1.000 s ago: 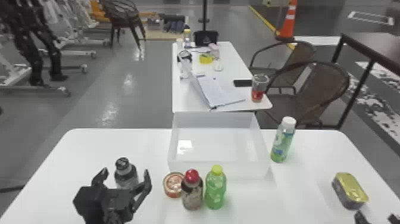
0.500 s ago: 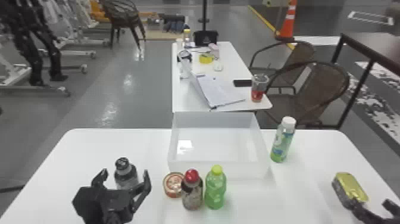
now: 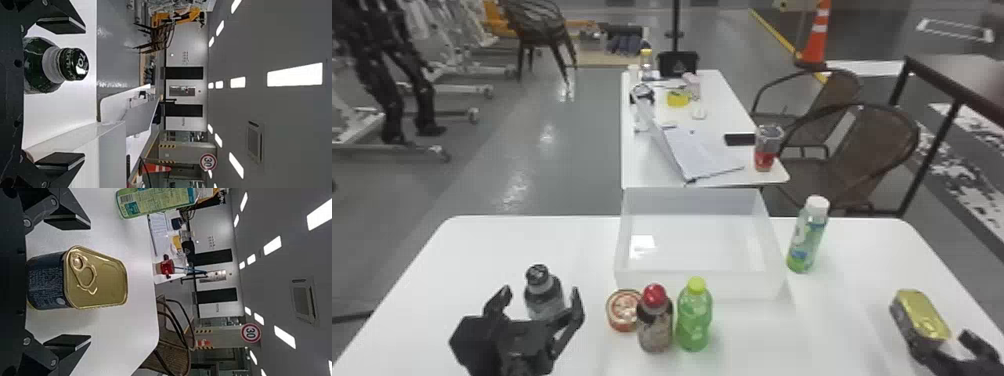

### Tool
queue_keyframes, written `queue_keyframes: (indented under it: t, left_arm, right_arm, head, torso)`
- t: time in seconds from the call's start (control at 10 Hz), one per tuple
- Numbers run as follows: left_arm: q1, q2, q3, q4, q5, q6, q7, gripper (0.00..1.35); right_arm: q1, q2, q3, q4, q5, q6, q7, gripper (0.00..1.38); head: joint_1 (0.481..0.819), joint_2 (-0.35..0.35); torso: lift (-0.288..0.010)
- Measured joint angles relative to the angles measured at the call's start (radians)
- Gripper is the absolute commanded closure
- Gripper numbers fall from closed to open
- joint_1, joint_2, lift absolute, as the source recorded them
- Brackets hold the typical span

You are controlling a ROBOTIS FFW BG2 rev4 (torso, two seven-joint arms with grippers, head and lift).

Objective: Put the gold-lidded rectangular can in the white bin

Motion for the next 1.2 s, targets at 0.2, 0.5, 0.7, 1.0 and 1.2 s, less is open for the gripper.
queue_keyframes:
  t: [0.2, 0.5, 0.7, 1.0, 1.2]
  left_arm:
    - [0.002, -0.002, 0.012, 0.005, -0.002, -0.003, -0.016, 0.16]
    - [0.007, -0.002, 0.029, 0.01, -0.002, -0.01, -0.027, 0.16]
    - [0.007, -0.002, 0.035, 0.013, -0.002, -0.017, -0.032, 0.16]
    - [0.014, -0.002, 0.052, 0.016, 0.005, -0.033, -0.039, 0.16]
    - [0.024, -0.002, 0.074, 0.017, 0.008, -0.039, -0.053, 0.16]
  right_arm:
    - [-0.016, -0.009, 0.0, 0.025, 0.014, -0.004, -0.002, 0.26]
    - [-0.023, -0.018, 0.0, 0.041, 0.03, -0.005, -0.018, 0.26]
    - [-0.038, -0.019, 0.0, 0.068, 0.047, -0.005, -0.018, 0.26]
    - [-0.096, -0.032, 0.012, 0.157, 0.086, -0.025, -0.02, 0.26]
    - [-0.123, -0.065, 0.069, 0.206, 0.089, -0.038, -0.057, 0.37]
  head:
    - [0.549, 0.0]
    - [0.549, 0.0]
    - [0.549, 0.0]
    - [0.549, 0.0]
    - [0.549, 0.0]
  torso:
    - [-0.1]
    - [-0.1]
    - [-0.1]
    - [-0.1]
    - [-0.1]
